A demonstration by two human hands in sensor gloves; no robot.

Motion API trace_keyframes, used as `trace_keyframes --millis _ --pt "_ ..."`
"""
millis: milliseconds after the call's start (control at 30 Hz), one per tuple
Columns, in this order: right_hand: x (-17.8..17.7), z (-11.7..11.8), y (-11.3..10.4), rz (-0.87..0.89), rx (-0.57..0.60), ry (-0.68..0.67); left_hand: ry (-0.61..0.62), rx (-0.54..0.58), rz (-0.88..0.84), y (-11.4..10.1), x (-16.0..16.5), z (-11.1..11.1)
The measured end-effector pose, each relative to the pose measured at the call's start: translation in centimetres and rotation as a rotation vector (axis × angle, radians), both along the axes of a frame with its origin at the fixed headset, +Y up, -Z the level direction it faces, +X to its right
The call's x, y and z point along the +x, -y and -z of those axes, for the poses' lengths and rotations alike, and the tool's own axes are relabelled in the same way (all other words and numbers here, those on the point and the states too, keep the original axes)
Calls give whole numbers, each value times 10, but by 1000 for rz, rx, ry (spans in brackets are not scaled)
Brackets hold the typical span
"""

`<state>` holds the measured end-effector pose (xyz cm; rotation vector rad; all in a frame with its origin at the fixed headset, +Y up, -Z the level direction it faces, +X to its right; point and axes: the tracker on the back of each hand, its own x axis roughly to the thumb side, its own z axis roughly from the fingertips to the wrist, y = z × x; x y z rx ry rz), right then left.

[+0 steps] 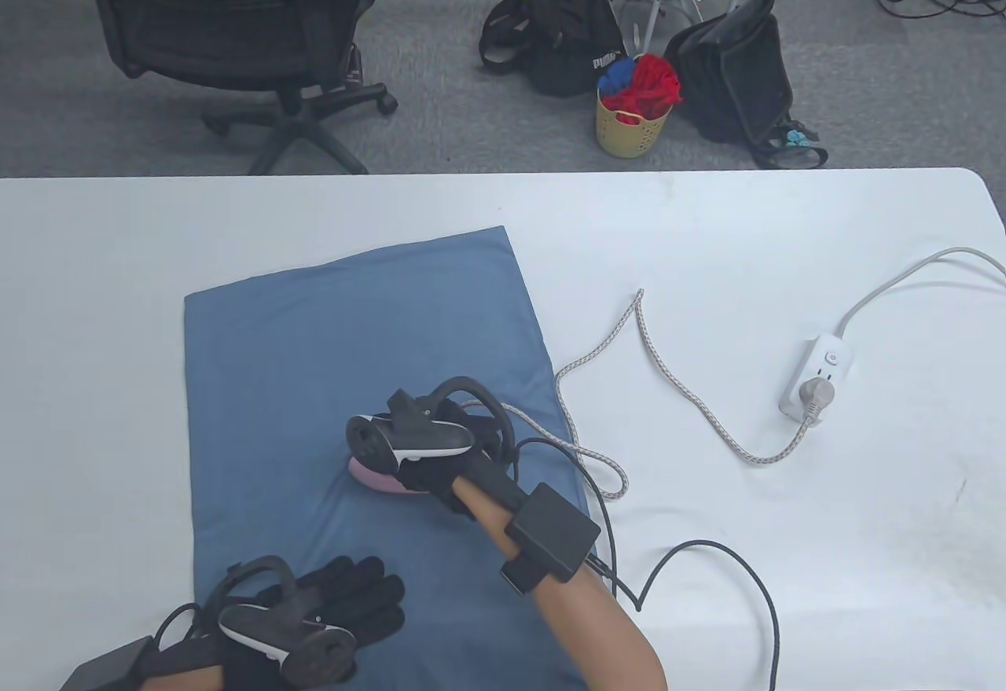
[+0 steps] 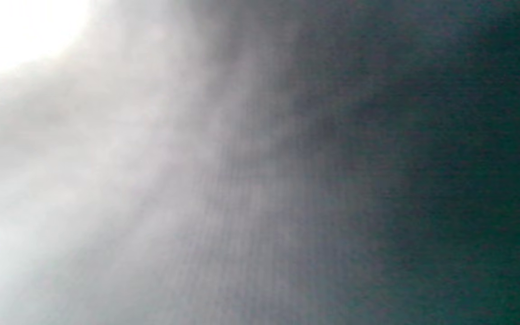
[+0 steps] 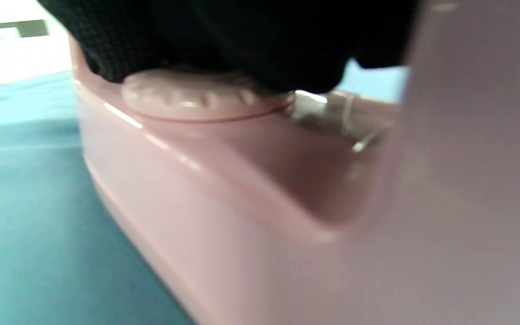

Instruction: Iron pillowcase with electric iron on table

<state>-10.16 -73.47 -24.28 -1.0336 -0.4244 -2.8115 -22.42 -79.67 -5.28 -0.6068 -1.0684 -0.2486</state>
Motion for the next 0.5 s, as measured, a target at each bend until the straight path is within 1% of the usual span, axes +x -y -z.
trace_keyframes --millis 67,133,200,233,267,300,333,433,500 --pt "1 9 0 -11 19 22 4 11 8 -1 1 -1" --pt "3 21 -1 -4 -50 53 7 13 11 -1 1 -1" --pt "3 26 -2 -12 -79 77 2 5 10 0 1 -1" --pt "3 26 -2 -13 -71 74 1 2 8 0 1 -1" --pt "2 24 -2 -15 -37 63 0 2 8 -1 1 -1" --pt "3 21 -1 -15 37 45 -1 4 8 -1 1 -1" --pt "3 20 -1 -12 85 45 -1 6 9 -1 1 -1" --pt "4 17 -2 28 72 36 -3 6 8 -1 1 -1" --pt "-7 2 -6 28 92 -50 -1 21 11 -1 1 -2"
